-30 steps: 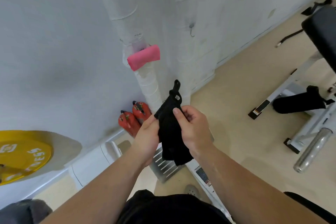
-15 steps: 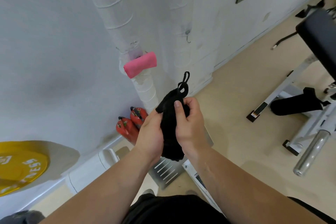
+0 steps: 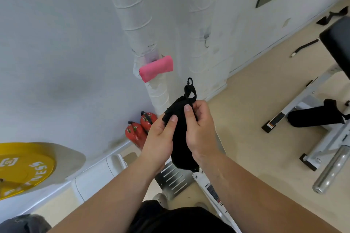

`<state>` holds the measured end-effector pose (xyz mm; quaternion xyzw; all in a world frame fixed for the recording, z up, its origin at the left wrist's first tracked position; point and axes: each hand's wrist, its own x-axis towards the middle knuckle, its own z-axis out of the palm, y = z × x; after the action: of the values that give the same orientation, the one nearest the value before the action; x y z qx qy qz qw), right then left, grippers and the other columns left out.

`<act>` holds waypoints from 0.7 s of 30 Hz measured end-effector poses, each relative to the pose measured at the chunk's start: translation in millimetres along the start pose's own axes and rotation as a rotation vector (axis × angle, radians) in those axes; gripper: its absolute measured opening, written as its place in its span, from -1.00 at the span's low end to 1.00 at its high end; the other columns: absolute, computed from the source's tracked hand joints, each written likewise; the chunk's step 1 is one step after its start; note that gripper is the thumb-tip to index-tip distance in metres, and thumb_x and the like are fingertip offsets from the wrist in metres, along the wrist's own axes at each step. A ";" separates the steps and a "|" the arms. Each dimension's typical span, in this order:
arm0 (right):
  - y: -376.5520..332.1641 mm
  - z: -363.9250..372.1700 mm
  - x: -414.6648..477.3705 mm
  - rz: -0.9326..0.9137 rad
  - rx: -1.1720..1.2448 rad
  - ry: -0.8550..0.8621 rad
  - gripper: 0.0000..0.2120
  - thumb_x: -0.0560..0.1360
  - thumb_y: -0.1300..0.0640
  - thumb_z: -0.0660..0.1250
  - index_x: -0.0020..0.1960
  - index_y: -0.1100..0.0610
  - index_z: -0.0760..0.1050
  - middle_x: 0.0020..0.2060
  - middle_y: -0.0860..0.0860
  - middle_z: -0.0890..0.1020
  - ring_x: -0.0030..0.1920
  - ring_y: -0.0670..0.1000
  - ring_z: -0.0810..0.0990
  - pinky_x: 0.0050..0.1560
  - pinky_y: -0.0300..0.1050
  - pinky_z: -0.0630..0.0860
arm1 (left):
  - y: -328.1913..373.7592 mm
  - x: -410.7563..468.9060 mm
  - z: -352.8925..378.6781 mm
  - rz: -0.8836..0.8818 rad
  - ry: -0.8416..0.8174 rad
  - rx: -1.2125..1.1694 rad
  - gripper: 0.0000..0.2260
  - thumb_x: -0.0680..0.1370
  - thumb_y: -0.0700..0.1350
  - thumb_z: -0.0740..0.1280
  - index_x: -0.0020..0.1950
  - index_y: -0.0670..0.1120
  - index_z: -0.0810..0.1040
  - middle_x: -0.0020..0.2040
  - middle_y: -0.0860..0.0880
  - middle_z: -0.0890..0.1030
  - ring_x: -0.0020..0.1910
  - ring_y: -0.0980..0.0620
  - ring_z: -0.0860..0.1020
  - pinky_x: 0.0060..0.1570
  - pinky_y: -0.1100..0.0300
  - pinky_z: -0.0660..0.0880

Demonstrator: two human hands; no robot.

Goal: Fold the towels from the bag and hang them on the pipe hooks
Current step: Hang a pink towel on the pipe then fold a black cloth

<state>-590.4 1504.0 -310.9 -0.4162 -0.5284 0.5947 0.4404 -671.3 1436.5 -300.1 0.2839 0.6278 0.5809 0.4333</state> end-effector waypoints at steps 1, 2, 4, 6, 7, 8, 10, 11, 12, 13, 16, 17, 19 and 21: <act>-0.8 5.9 1.3 0.003 -0.004 -0.019 -0.92 0.64 0.14 0.27 -0.02 0.12 0.43 -0.17 0.11 0.61 -0.18 -0.06 0.57 -0.09 -0.05 0.56 | 0.3 2.8 -8.3 0.004 -0.002 0.019 -0.75 0.71 -0.07 0.18 0.31 0.04 0.59 0.17 0.00 0.71 0.21 0.04 0.65 0.24 0.08 0.54; -0.7 13.0 2.9 0.006 -0.013 -0.032 -0.92 0.64 0.14 0.28 -0.02 0.11 0.44 -0.14 0.14 0.61 -0.16 -0.01 0.59 -0.07 -0.01 0.57 | 0.7 6.4 -17.1 0.010 -0.005 0.041 -0.75 0.71 -0.05 0.18 0.30 0.05 0.59 0.15 0.02 0.71 0.19 0.05 0.66 0.19 0.12 0.55; -1.7 27.7 7.4 0.019 -0.009 -0.042 -0.96 0.63 0.13 0.30 0.01 0.05 0.44 -0.12 0.12 0.64 -0.10 0.03 0.64 -0.03 -0.01 0.60 | 0.4 15.2 -36.6 0.023 -0.016 0.096 -0.77 0.71 -0.01 0.19 0.24 0.08 0.61 0.08 0.06 0.73 0.09 0.10 0.68 0.04 0.19 0.56; -2.8 41.3 14.0 0.062 0.017 -0.028 -0.89 0.60 0.08 0.33 0.10 -0.02 0.44 -0.12 0.09 0.68 -0.04 0.07 0.68 0.04 0.03 0.61 | -1.2 24.4 -57.0 0.009 -0.031 0.131 -0.79 0.69 0.05 0.21 0.17 0.09 0.62 0.00 0.08 0.73 -0.01 0.12 0.68 -0.05 0.17 0.56; -4.1 47.4 18.2 0.084 0.011 -0.016 -0.84 0.60 0.07 0.34 0.16 -0.05 0.44 -0.14 0.08 0.68 -0.04 0.08 0.68 0.04 0.03 0.61 | -2.1 28.5 -66.5 0.005 -0.043 0.154 -0.79 0.68 0.09 0.21 0.15 0.11 0.62 0.01 0.07 0.73 0.01 0.10 0.68 0.00 0.12 0.58; -6.3 53.1 22.8 0.101 0.000 -0.008 -0.82 0.61 0.07 0.33 0.20 -0.06 0.45 -0.16 0.06 0.69 -0.06 0.05 0.68 0.03 0.00 0.61 | -4.2 32.8 -75.9 0.003 -0.052 0.176 -0.79 0.67 0.10 0.21 0.14 0.13 0.62 0.02 0.07 0.72 0.05 0.08 0.67 0.08 0.10 0.58; -13.1 63.7 31.4 0.131 -0.025 -0.005 -0.82 0.62 0.13 0.32 0.21 -0.01 0.53 -0.20 0.00 0.70 -0.12 -0.04 0.66 -0.02 -0.05 0.61 | -5.9 39.0 -93.0 -0.027 -0.068 0.163 -0.81 0.69 0.07 0.20 0.11 0.18 0.61 0.02 0.11 0.73 0.09 0.10 0.67 0.11 0.17 0.57; -16.1 68.9 34.9 0.143 -0.040 -0.011 -0.83 0.62 0.16 0.32 0.18 0.02 0.58 -0.20 -0.03 0.70 -0.14 -0.06 0.65 -0.01 0.00 0.61 | -5.3 41.5 -101.0 -0.053 -0.076 0.122 -0.82 0.69 0.04 0.20 0.11 0.17 0.61 0.01 0.13 0.73 0.08 0.12 0.68 0.06 0.22 0.57; -17.9 74.2 37.4 0.155 -0.051 -0.016 -0.84 0.62 0.18 0.33 0.16 0.05 0.61 -0.20 -0.03 0.71 -0.14 -0.05 0.64 0.04 0.07 0.61 | -4.4 43.1 -109.1 -0.063 -0.087 0.089 -0.81 0.69 0.01 0.20 0.10 0.15 0.61 -0.01 0.14 0.73 0.04 0.15 0.68 0.00 0.28 0.57; -19.6 78.6 39.0 0.166 -0.050 -0.016 -0.85 0.61 0.19 0.34 0.14 0.07 0.63 -0.21 -0.02 0.70 -0.16 -0.04 0.63 0.08 0.10 0.60 | -2.5 44.4 -116.5 -0.058 -0.097 0.087 -0.81 0.70 -0.01 0.20 0.10 0.13 0.61 -0.04 0.16 0.73 0.00 0.18 0.69 -0.07 0.33 0.56; -21.3 89.1 42.5 0.220 -0.013 -0.032 -0.81 0.57 0.24 0.39 0.17 0.12 0.62 -0.27 0.00 0.67 -0.25 -0.06 0.59 0.01 0.02 0.55 | -2.5 50.5 -139.3 -0.043 -0.120 0.126 -0.82 0.69 0.05 0.20 0.07 0.18 0.60 -0.06 0.20 0.71 -0.02 0.20 0.68 -0.02 0.27 0.59; -22.1 91.2 43.5 0.247 -0.001 -0.068 -0.75 0.56 0.26 0.40 0.23 0.14 0.59 -0.28 -0.01 0.66 -0.25 -0.07 0.59 -0.03 -0.05 0.53 | -2.0 52.2 -145.7 -0.053 -0.128 0.114 -0.82 0.69 0.06 0.20 0.07 0.19 0.60 -0.05 0.21 0.71 -0.02 0.21 0.68 0.03 0.22 0.60; -24.3 93.0 45.3 0.292 -0.010 -0.166 -0.67 0.55 0.31 0.38 0.30 0.14 0.56 -0.26 -0.04 0.65 -0.24 -0.10 0.60 -0.10 -0.16 0.49 | -3.0 56.7 -157.2 -0.071 -0.140 0.093 -0.81 0.69 0.06 0.20 0.05 0.20 0.61 -0.04 0.19 0.72 -0.02 0.19 0.68 0.07 0.13 0.62; -26.5 93.8 47.4 0.321 -0.075 -0.261 -0.72 0.55 0.35 0.37 0.22 0.12 0.60 -0.24 -0.11 0.66 -0.24 -0.17 0.61 -0.13 -0.24 0.48 | -4.1 61.3 -166.5 -0.063 -0.153 0.105 -0.80 0.68 0.07 0.21 0.03 0.20 0.63 -0.05 0.16 0.71 -0.03 0.17 0.68 0.07 0.08 0.63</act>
<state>-690.9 1526.5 -277.0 -0.4304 -0.5296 0.6862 0.2519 -844.6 1408.1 -325.6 0.3297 0.6311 0.5099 0.4827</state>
